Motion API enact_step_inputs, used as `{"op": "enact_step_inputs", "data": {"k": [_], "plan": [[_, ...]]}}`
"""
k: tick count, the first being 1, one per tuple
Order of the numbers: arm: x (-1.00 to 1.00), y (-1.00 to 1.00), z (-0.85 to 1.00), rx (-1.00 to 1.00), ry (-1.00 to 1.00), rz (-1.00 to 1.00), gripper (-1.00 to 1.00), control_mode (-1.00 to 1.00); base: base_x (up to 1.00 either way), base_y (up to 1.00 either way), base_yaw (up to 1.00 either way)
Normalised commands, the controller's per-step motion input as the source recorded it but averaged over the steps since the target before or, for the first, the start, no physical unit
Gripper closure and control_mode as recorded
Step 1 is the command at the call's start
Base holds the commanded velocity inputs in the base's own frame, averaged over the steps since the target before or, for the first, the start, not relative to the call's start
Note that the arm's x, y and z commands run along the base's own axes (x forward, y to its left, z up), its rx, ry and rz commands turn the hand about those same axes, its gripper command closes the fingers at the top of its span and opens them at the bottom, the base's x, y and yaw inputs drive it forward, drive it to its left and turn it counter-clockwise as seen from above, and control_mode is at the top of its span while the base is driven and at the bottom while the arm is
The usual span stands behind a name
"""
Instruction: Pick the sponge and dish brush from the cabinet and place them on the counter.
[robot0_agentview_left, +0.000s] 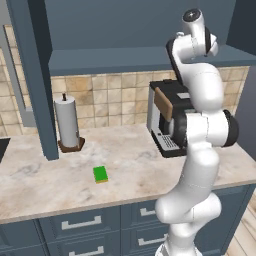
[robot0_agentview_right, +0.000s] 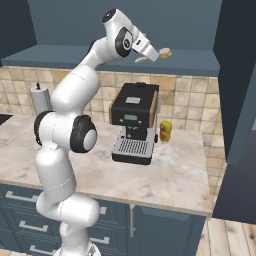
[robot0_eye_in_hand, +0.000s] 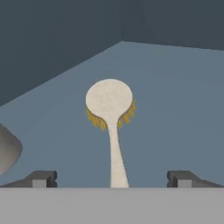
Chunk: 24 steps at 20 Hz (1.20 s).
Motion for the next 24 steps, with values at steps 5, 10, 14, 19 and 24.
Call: {"op": "enact_step_inputs", "data": {"k": [5, 10, 14, 19, 24], "plan": [[0.38, -0.21, -0.09, 0.0, 0.0, -0.06, -1.0, -1.0, 0.0, 0.0, 0.0], [0.31, -0.18, -0.05, 0.0, 0.0, -0.06, -1.0, -1.0, 0.0, 0.0, 0.0], [0.01, -0.13, -0.02, 0.0, 0.04, -0.05, -1.0, -1.0, 0.0, 0.0, 0.0], [0.0, -0.06, -0.04, 0.0, 0.12, -0.06, 1.0, -1.0, 0.0, 0.0, 0.0], [0.0, -0.01, -0.21, 0.0, 0.05, -0.04, 1.0, -1.0, 0.0, 0.0, 0.0]]}}
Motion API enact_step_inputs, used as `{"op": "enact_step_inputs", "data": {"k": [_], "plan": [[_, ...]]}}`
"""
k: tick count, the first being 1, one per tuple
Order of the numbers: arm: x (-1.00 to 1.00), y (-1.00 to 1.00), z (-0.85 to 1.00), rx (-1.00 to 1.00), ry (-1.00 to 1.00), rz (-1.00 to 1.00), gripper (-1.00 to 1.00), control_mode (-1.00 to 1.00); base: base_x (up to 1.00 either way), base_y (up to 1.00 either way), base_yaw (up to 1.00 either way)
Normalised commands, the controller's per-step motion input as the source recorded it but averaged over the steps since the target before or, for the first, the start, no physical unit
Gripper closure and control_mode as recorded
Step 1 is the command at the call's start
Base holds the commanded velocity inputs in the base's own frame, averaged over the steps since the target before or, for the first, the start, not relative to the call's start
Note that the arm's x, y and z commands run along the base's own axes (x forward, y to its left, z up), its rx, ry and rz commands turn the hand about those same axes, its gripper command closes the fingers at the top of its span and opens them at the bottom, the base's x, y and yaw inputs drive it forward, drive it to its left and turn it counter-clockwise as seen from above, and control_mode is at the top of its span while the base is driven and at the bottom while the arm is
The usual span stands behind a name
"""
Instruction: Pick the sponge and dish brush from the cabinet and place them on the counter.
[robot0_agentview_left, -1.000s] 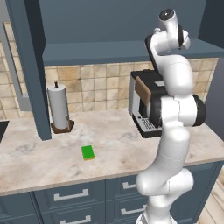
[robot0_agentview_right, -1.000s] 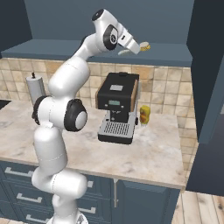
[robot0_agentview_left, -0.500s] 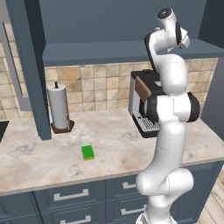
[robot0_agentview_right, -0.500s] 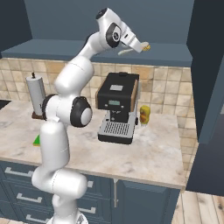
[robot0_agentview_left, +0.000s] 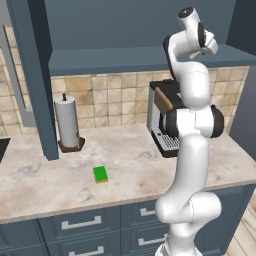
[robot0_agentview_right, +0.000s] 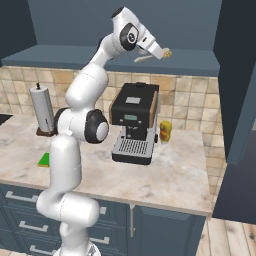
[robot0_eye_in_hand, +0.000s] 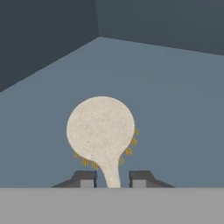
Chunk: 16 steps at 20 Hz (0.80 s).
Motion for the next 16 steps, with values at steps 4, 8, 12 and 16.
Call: {"op": "enact_step_inputs", "data": {"k": [4, 8, 12, 16], "plan": [[0.0, 0.0, -0.04, 0.0, 0.0, -0.01, 1.0, -1.0, 0.0, 0.0, 0.0], [0.0, 0.0, 0.0, 0.0, 0.0, 0.0, 1.0, -1.0, 0.0, 0.0, 0.0], [-0.2, 0.0, 0.02, 0.0, 0.0, 0.0, 1.0, -1.0, 0.0, 0.0, 0.0], [-0.37, 0.0, 0.03, 0.0, -0.03, 0.0, 1.0, -1.0, 0.0, 0.0, 0.0]]}}
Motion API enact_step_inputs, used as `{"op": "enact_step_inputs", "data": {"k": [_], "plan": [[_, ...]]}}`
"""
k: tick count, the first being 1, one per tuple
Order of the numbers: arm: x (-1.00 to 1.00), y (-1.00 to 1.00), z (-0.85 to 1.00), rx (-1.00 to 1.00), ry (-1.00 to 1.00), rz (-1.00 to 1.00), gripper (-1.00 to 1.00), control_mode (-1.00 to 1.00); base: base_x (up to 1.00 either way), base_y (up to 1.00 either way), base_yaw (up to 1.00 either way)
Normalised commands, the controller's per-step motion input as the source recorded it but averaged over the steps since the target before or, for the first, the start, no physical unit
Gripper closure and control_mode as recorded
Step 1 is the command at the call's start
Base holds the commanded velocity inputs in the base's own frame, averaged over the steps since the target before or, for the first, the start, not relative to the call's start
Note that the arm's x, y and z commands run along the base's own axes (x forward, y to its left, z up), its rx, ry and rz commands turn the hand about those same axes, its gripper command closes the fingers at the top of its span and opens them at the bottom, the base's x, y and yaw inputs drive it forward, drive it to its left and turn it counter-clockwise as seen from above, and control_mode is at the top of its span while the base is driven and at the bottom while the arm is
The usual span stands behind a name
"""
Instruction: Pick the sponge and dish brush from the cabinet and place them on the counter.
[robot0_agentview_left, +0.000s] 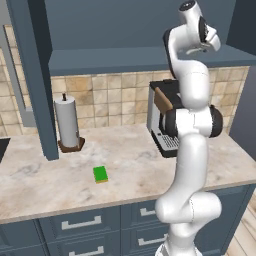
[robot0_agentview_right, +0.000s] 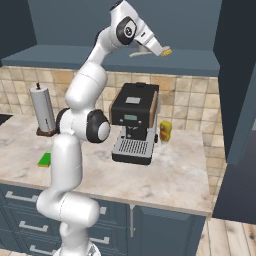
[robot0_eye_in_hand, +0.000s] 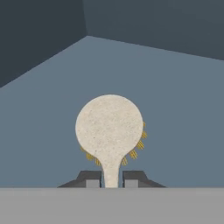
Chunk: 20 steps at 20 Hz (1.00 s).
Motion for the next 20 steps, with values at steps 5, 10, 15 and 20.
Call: {"op": "enact_step_inputs", "data": {"k": [5, 10, 15, 20], "plan": [[-0.44, 0.0, 0.0, 0.0, -0.07, 0.0, 1.0, -1.0, 0.0, 0.0, 0.0], [-0.49, 0.0, -0.03, 0.0, -0.17, 0.0, 1.0, -1.0, 0.0, 0.0, 0.0], [-0.57, 0.0, -0.07, 0.0, -0.21, 0.0, 1.0, -1.0, 0.0, 0.0, 0.0], [-0.64, 0.0, 0.0, 0.0, -0.15, 0.0, 1.0, -1.0, 0.0, 0.0, 0.0]]}}
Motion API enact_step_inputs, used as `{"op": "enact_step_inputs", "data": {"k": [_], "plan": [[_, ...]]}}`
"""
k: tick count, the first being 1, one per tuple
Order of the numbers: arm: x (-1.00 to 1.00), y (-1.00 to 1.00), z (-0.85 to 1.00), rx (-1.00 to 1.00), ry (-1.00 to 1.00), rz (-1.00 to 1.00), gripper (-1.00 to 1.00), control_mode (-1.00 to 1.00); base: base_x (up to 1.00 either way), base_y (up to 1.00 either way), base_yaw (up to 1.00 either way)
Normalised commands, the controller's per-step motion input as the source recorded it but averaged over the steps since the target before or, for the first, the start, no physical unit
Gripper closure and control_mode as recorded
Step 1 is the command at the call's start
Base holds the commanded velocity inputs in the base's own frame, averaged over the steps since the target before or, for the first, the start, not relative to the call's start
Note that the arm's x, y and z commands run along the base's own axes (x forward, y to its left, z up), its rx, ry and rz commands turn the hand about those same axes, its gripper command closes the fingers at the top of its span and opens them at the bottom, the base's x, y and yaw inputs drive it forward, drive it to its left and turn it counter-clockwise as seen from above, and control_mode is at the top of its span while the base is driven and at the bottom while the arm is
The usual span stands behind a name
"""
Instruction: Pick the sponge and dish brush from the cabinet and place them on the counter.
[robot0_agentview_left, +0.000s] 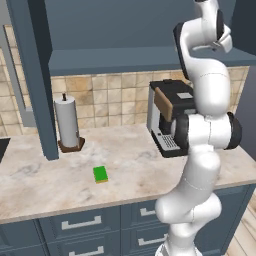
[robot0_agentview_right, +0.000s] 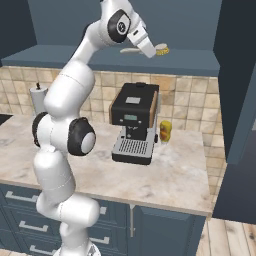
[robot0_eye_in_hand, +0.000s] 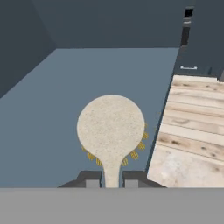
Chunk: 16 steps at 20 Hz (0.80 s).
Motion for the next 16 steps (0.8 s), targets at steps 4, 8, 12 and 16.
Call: {"op": "enact_step_inputs", "data": {"k": [4, 8, 12, 16], "plan": [[-0.69, 0.0, 0.0, 0.0, -0.12, 0.0, 1.0, -1.0, 0.0, 0.0, 0.0], [-0.74, 0.0, 0.0, -0.01, -0.06, 0.0, 1.0, -1.0, 0.0, 0.0, 0.0], [-0.72, 0.0, 0.0, -0.03, -0.02, 0.0, 1.0, -1.0, 0.0, 0.0, 0.0], [-0.72, 0.0, 0.0, -0.04, 0.0, 0.0, 1.0, -1.0, 0.0, 0.0, 0.0]]}}
